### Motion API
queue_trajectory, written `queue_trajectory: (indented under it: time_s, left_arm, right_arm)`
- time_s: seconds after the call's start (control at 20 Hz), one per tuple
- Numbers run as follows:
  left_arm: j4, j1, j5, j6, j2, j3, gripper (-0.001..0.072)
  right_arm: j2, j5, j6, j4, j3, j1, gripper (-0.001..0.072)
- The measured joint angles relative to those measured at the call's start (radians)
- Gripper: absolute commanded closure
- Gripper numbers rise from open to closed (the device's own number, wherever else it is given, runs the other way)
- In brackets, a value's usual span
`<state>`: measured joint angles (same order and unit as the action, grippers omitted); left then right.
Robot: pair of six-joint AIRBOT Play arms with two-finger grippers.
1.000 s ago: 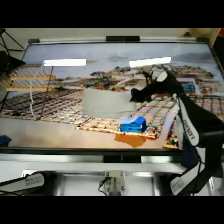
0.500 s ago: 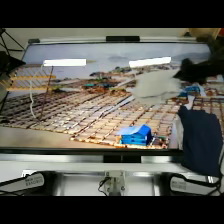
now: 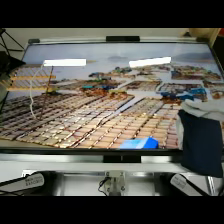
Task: Fold the shirts.
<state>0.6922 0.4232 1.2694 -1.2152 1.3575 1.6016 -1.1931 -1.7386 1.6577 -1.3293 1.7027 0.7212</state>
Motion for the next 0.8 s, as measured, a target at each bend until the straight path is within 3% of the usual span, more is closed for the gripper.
queue_trajectory:
  time_s: [0.4, 0.8]
  left_arm:
    - [0.000, 0.000, 0.000, 0.014, 0.001, 0.000, 0.0668]
    - [0.000, 0.000, -0.001, 0.018, 0.008, 0.000, 0.0668]
  right_arm:
    - [0.127, -0.002, 0.005, -0.095, -0.098, 0.080, 0.0640]
    - [0.262, -0.013, -0.069, -0.302, -0.549, 0.088, 0.0640]
